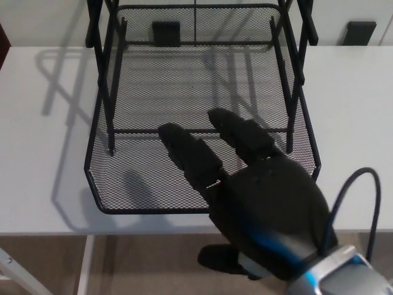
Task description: The robot walks towards a file tray kept in the middle of a desk and uses its right hand to grab a tray and pulls it out towards itself
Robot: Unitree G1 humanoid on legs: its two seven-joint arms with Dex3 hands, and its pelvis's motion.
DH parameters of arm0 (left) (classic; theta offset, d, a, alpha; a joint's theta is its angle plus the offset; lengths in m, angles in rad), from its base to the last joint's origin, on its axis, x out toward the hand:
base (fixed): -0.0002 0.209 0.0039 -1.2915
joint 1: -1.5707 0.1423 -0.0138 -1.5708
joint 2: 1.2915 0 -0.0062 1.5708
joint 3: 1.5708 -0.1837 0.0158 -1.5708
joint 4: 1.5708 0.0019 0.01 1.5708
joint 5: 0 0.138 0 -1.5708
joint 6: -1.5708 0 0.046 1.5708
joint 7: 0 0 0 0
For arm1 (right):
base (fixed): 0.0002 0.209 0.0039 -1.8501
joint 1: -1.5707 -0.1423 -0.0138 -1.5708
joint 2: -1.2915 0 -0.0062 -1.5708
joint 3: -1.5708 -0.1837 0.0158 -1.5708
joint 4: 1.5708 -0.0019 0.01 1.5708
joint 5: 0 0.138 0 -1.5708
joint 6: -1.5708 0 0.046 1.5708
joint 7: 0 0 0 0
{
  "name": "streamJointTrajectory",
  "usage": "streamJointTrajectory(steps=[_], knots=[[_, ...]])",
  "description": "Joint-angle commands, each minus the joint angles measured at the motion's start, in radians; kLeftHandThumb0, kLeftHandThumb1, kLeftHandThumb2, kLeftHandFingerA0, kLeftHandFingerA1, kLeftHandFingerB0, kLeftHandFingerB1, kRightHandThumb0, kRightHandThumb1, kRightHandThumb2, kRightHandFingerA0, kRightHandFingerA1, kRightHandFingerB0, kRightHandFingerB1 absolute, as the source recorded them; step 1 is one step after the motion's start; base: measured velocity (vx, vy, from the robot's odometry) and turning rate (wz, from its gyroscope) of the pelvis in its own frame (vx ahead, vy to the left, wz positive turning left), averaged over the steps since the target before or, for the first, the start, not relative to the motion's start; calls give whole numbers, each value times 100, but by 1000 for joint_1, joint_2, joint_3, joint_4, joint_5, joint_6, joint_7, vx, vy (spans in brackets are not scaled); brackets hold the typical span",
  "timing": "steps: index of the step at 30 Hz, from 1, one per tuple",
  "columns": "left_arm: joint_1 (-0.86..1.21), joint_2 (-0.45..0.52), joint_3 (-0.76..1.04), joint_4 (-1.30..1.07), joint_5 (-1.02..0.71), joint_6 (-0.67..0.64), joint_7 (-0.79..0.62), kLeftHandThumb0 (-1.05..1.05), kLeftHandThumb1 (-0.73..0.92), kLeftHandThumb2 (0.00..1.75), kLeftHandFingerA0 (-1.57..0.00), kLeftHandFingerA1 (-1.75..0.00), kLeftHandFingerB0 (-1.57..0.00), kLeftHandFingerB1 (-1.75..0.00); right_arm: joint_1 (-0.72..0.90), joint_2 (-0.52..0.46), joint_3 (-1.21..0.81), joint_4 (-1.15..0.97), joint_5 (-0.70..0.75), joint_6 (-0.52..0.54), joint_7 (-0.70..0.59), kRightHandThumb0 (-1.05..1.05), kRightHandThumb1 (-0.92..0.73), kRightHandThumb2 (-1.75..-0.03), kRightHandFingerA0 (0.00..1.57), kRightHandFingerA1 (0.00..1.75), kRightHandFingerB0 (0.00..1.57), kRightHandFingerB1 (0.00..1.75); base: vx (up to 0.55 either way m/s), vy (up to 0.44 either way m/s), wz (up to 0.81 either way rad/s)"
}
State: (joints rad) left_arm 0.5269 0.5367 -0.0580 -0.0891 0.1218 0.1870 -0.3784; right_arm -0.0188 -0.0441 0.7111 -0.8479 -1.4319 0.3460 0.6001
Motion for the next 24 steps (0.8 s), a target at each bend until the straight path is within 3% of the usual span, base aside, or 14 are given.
streamJointTrajectory(steps=[1, 3, 4, 5, 6, 7, 9, 11, 12, 14, 17, 18, 19, 24], knots=[[-9, 32, -5, 11, 23, -34, -22, -51, 55, 82, -51, -53, -28, -45, -11, 165, -235, -199, 397, -193, 350, -85, -55, -58, 17, 42, 22, 31, 0, 0, 0], [-11, 34, 1, 13, 21, -34, -22, -50, 55, 82, -52, -53, -29, -45, -27, 214, -385, -199, 629, -220, 399, -82, -54, -57, 53, 39, 49, 35, 0, 0, 0], [-11, 33, 3, 13, 20, -33, -21, -50, 55, 82, -52, -53, -29, -45, -37, 211, -444, -199, 716, -224, 401, -85, -40, -79, 89, 56, 66, 48, 0, 0, 0], [-9, 32, 6, 14, 17, -32, -20, -49, 55, 81, -53, -53, -30, -45, -68, 178, -546, -199, 863, -215, 407, -76, -50, -57, 102, 49, 80, 43, 0, 0, 0], [-10, 30, 4, 11, 23, -23, -15, -50, 54, 81, -53, -53, -30, -45, -158, 66, -695, -199, 1085, -122, 451, -79, -40, -80, 110, 64, 90, 54, 0, 0, 0], [-11, 28, 0, 10, 28, -15, -11, -50, 54, 81, -53, -53, -30, -45, -199, -25, -790, -199, 1264, -45, 456, -64, -45, -56, 119, 54, 101, 48, 0, 0, 0], [-16, 30, 1, 27, 25, -29, -13, -49, 54, 80, -52, -53, -30, -44, -203, -207, -935, -199, 1609, 13, 369, -47, -40, -55, 133, 65, 122, 55, 0, 0, 0], [-16, 32, 1, 35, 23, -32, -18, -49, 54, 80, -52, -53, -29, -44, -131, -312, -1005, -199, 1847, -56, 230, -35, -39, -55, 134, 100, 130, 67, 0, 0, 0], [-15, 33, 2, 35, 22, -31, -18, -49, 54, 80, -52, -53, -29, -44, -118, -343, -1026, -199, 1891, -57, 216, -35, -39, -55, 134, 100, 130, 67, 0, 0, 0], [-11, 34, 3, 30, 22, -24, -18, -48, 54, 79, -52, -52, -30, -44, 1, -384, -1063, -199, 1990, -200, 140, -63, -51, -58, 119, 59, 105, 49, 0, 0, 0], [-10, 37, 3, 27, 27, -16, -17, -48, 54, 79, -52, -52, -31, -44, 102, -375, -1052, -199, 2135, -285, 98, -74, -52, -59, 116, 62, 101, 49, 0, 0, 0], [-11, 42, -1, 29, 34, -22, -16, -49, 54, 80, -52, -52, -30, -44, 188, -366, -1054, -199, 2217, -340, 81, -91, -55, -58, 100, 62, 93, 48, 0, 0, 0], [-9, 43, 0, 32, 34, -27, -16, -50, 54, 81, -52, -53, -30, -45, 253, -337, -1088, -199, 2197, -401, 84, -89, -38, -97, 85, 70, 75, 58, 0, 0, 0], [-6, 53, -7, 30, 47, -41, -15, -53, 57, 81, -51, -51, -29, -44, 276, -352, -1107, -199, 2219, -417, 83, -89, -38, -97, 85, 70, 75, 58, 0, 0, 0]])
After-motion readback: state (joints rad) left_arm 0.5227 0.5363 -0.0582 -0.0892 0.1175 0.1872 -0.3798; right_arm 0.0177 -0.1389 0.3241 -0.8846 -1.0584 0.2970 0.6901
